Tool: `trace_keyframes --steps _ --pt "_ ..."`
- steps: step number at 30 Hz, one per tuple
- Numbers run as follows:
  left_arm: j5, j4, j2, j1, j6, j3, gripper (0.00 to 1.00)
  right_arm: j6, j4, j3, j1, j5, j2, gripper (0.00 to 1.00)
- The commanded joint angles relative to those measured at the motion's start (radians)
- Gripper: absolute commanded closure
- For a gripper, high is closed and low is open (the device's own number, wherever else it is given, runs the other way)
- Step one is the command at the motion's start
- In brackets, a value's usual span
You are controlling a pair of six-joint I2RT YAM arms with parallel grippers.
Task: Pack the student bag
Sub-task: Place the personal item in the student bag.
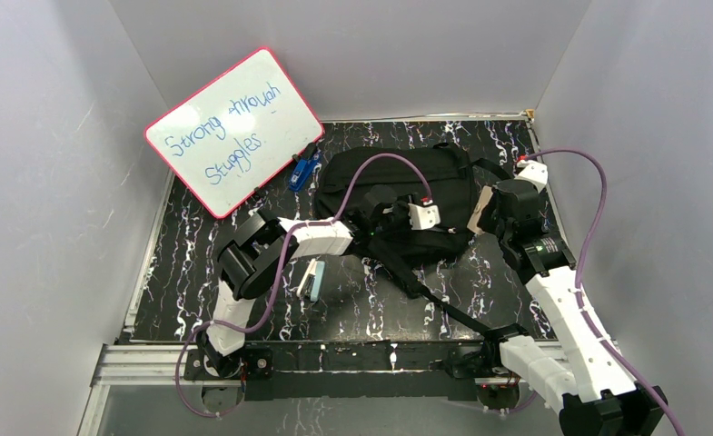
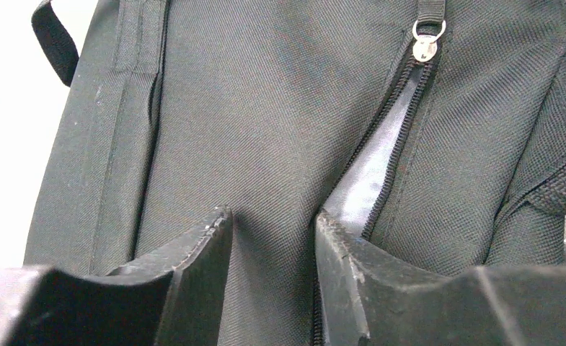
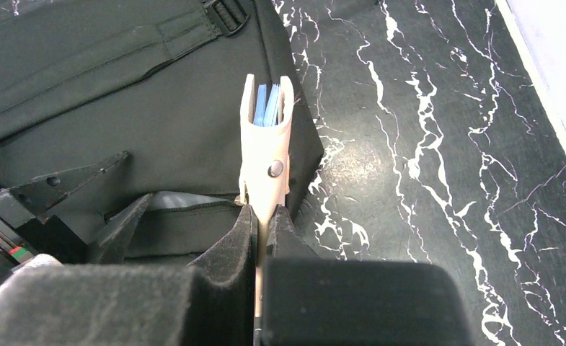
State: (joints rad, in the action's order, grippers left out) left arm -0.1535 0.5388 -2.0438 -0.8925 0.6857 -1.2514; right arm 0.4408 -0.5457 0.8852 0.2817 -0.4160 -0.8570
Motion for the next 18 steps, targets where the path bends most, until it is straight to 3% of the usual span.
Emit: trace_keyframes --steps 1,7,13,18 --pt "0.069 0.047 0.004 0.012 0.028 -0.039 0.61 -0.001 0.072 0.007 -0.002 0.012 0.019 1.0" --pt "0.032 -0.02 0.043 0.012 0.005 -0.037 0.76 -0.041 0.105 -0.004 -0.002 0.05 0.035 1.0" --pt "0.016 -0.124 0.075 0.014 -0.076 -0.078 1.0 -0.209 0.292 -0.088 -0.002 0.189 0.11 1.0" --pt "-0.051 -0.172 0.093 0.049 -0.213 -0.117 1.0 -0.383 0.435 -0.157 -0.002 0.361 0.185 1.0"
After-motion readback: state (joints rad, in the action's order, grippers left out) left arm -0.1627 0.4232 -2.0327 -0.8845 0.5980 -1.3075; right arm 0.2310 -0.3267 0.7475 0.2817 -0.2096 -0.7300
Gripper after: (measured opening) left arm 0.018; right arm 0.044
